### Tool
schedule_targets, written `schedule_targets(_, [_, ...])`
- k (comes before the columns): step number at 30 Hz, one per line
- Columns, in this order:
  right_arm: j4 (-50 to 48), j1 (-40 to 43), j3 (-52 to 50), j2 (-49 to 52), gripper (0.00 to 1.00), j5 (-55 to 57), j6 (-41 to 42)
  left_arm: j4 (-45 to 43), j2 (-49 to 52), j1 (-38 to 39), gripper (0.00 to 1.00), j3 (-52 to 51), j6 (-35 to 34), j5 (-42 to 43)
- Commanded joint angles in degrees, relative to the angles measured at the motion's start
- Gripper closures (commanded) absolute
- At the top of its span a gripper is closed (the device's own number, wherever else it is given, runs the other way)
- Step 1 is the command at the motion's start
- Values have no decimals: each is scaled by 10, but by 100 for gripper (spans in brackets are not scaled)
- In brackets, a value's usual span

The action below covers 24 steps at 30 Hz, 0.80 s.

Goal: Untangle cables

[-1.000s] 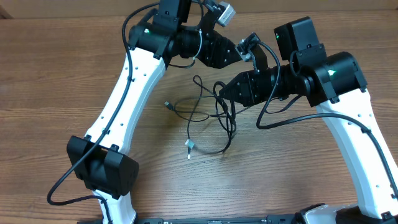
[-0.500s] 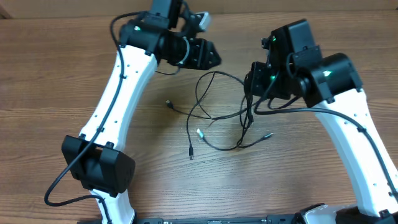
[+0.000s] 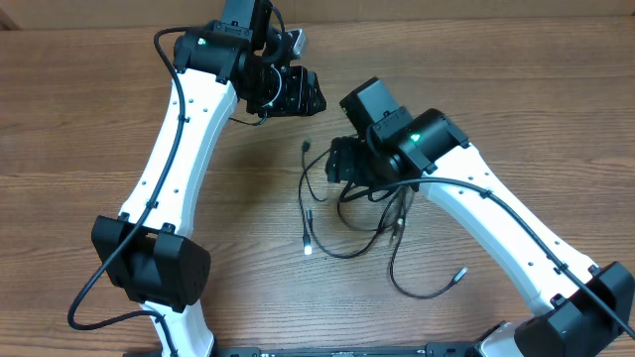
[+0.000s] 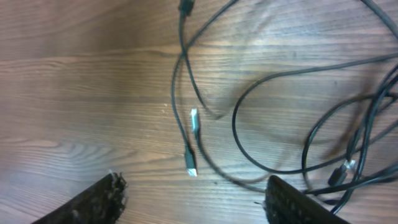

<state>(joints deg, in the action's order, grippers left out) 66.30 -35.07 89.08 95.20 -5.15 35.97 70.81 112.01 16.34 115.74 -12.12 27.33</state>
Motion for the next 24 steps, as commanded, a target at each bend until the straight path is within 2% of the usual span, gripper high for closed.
schedule_targets(1, [25, 34, 35, -9, 27, 10, 7, 12, 5, 15, 40, 1, -8, -7])
schedule_targets(8, [98, 217, 89, -45, 25, 11, -33, 16, 5, 72, 41, -18, 6, -2])
schedule_targets(9, [104, 255, 90, -51, 21, 11, -33, 4, 5, 87, 41, -27, 6, -2])
schedule_targets(13, [118, 375, 90, -54, 18, -9, -59, -61, 8, 142, 40, -67, 5, -3])
schedule_targets(16, [119, 466, 90, -54, 18, -40, -81, -153, 27, 201, 39, -100, -37, -9])
schedule_targets(20, [119, 524, 90, -54, 18, -72, -109, -213, 83, 255, 39, -101, -88, -58])
schedule_targets(24, [126, 538, 88, -54, 18, -74, -134, -242, 156, 304, 40, -100, -117, -88])
